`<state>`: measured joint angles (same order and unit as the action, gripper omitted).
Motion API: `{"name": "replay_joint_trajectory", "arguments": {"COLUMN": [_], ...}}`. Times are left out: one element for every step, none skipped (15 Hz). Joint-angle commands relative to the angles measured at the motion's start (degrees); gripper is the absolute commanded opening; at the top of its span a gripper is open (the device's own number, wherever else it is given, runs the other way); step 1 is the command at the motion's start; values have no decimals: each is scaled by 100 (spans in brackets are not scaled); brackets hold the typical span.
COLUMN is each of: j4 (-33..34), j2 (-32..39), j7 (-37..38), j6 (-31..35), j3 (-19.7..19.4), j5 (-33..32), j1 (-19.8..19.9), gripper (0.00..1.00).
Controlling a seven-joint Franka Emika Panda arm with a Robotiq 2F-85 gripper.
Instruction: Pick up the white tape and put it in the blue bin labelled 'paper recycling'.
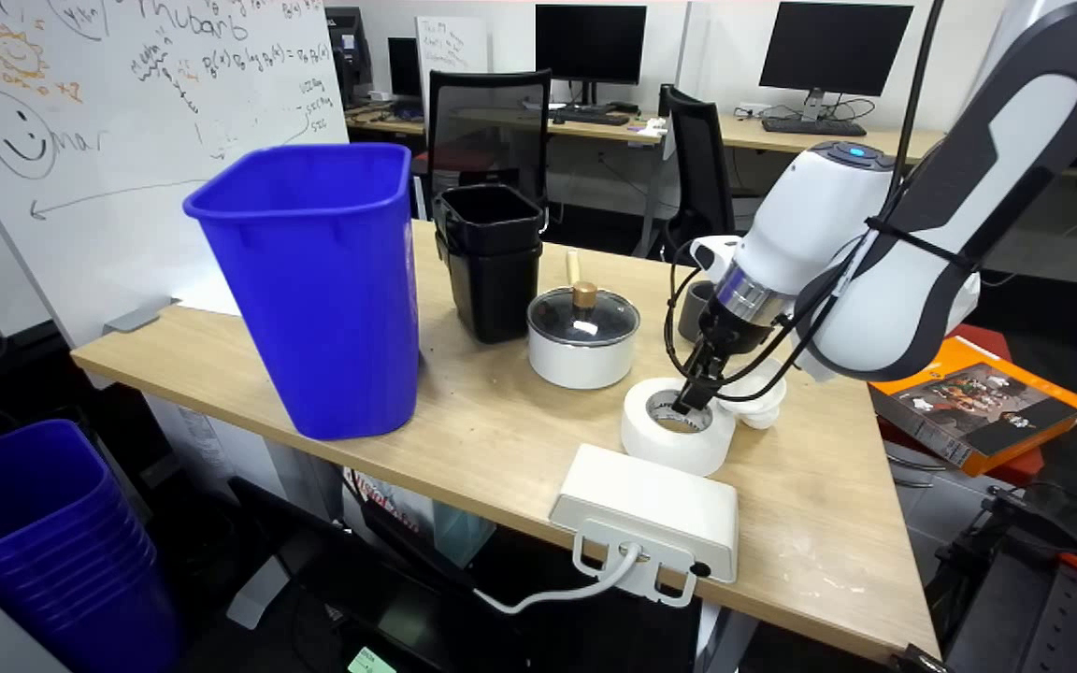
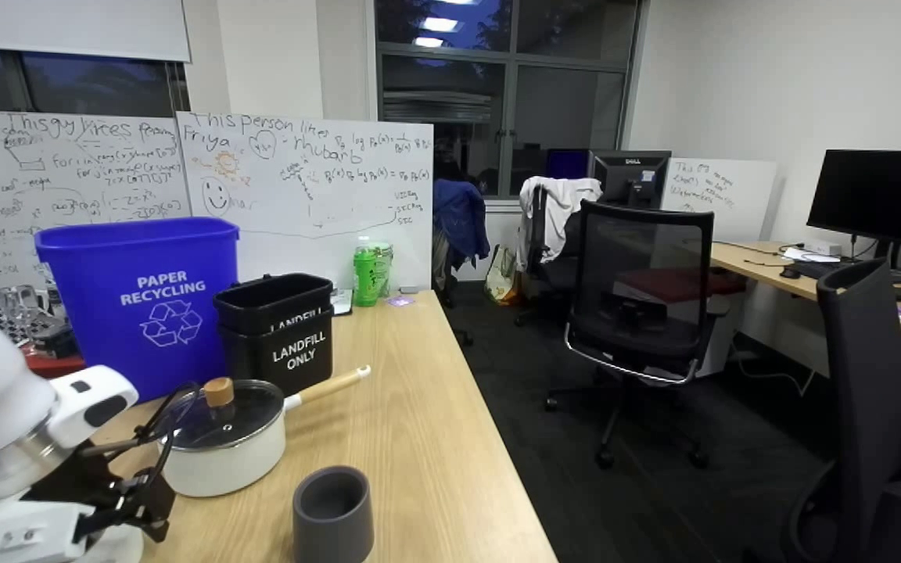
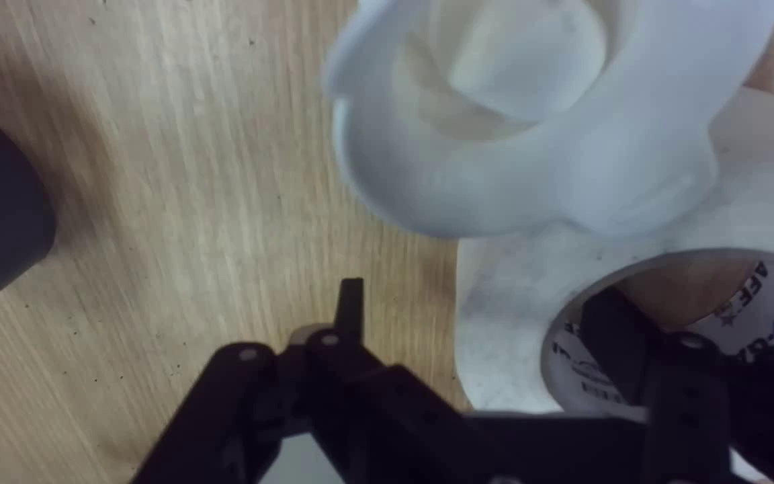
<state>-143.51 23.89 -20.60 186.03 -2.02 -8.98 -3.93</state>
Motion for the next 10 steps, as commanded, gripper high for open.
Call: {"name": "replay_joint_trajectory", "arguments": {"j4": [168, 188, 199, 178, 146, 126, 111, 99, 80, 49], "j2": [39, 12, 3, -21, -43, -60, -84, -101, -116, -142], "j7": [158, 156, 165, 164, 176, 197, 229, 277, 310, 325], "j6": [157, 146, 142, 125, 109, 100, 91, 87, 82, 71], "j3": [67, 35, 28, 13, 23, 53, 99, 122, 123, 130], "j5": [-251, -278, -294, -306, -307, -305, -293, -277, -268, -275], "j1": [140, 112, 111, 106, 116, 141, 177, 192, 191, 197], "gripper": [51, 46, 38, 32, 23, 18, 10, 8, 8, 8]}}
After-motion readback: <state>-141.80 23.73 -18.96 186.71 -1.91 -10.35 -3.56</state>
